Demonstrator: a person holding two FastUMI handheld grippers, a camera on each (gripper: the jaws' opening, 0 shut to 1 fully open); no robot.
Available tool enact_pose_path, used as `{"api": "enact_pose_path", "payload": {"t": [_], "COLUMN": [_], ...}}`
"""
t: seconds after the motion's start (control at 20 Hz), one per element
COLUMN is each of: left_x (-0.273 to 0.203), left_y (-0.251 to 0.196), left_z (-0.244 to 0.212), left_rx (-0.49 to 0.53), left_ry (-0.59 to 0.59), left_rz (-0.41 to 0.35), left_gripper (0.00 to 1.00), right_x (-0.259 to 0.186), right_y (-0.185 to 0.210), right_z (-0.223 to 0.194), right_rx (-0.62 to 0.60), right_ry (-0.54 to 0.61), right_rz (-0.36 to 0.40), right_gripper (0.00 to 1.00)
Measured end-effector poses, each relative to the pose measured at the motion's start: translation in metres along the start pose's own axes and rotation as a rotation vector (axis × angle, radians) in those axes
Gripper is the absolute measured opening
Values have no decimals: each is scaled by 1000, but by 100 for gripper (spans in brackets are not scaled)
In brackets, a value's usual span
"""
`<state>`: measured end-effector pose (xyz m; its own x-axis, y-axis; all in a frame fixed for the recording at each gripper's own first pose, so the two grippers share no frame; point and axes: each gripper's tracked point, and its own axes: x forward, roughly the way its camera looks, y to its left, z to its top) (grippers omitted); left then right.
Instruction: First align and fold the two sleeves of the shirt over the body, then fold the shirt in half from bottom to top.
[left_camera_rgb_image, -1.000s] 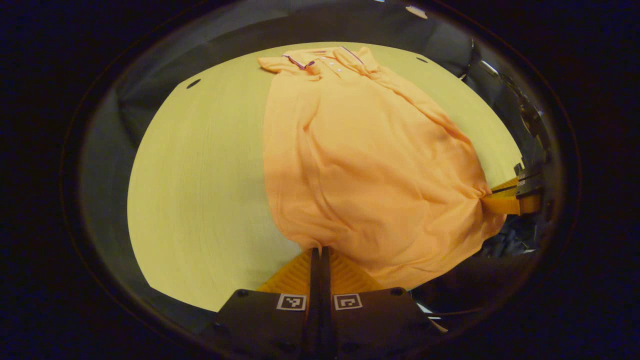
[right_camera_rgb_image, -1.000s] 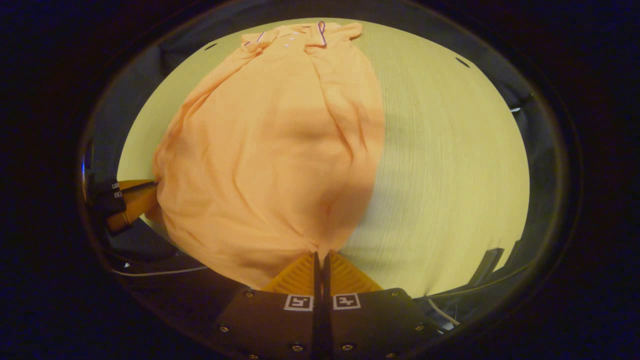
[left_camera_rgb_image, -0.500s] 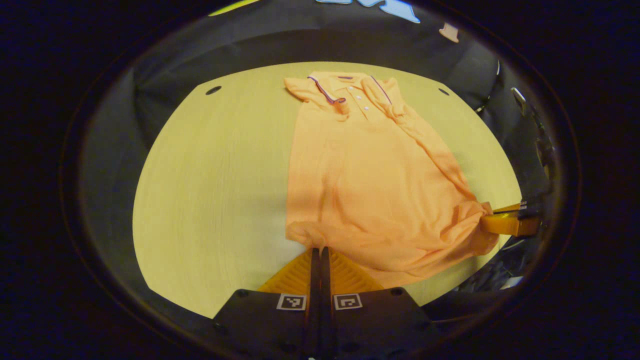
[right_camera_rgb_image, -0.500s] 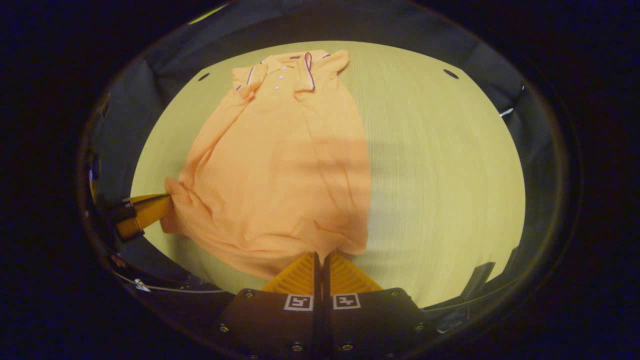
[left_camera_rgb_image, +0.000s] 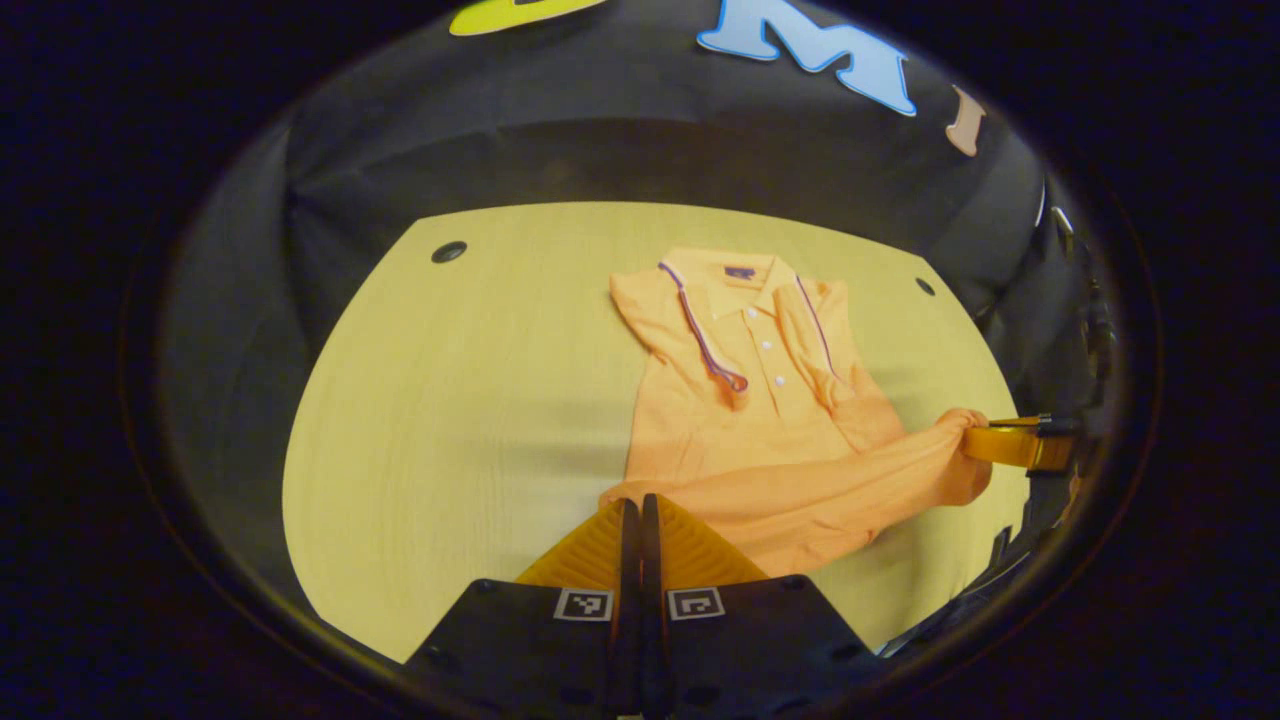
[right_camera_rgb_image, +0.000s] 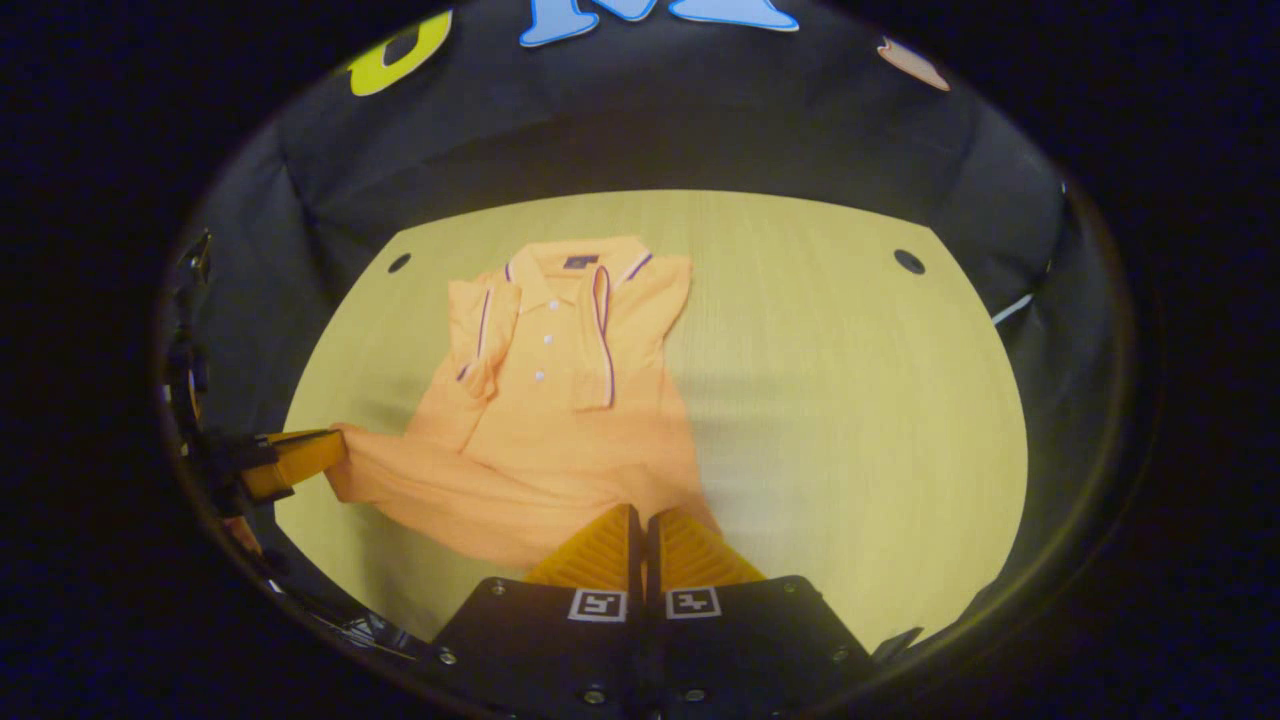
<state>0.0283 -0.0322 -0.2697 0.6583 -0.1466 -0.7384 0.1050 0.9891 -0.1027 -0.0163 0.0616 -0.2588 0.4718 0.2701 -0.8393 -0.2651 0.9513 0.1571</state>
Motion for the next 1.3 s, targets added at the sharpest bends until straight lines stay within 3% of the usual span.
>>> {"api": "enact_pose_path", "payload": {"t": [0.4, 0.65, 1.0, 1.3], "left_x": [72, 141, 221, 250], "left_y": [4, 19, 19, 22], "left_z": [137, 188, 214, 213], "left_rx": [-47, -28, -2, 20], "left_ry": [-166, -222, -259, -277], "left_rz": [-40, -42, -59, -58], "left_gripper": [6, 6, 5, 6], "right_x": [59, 121, 199, 205], "right_y": [-6, -18, -42, -42], "right_z": [147, 203, 213, 207], "right_rx": [34, 92, 130, 149], "right_ry": [-220, -290, -287, -296], "right_rz": [12, 11, -9, 2], "right_gripper": [0, 0, 0, 0]}}
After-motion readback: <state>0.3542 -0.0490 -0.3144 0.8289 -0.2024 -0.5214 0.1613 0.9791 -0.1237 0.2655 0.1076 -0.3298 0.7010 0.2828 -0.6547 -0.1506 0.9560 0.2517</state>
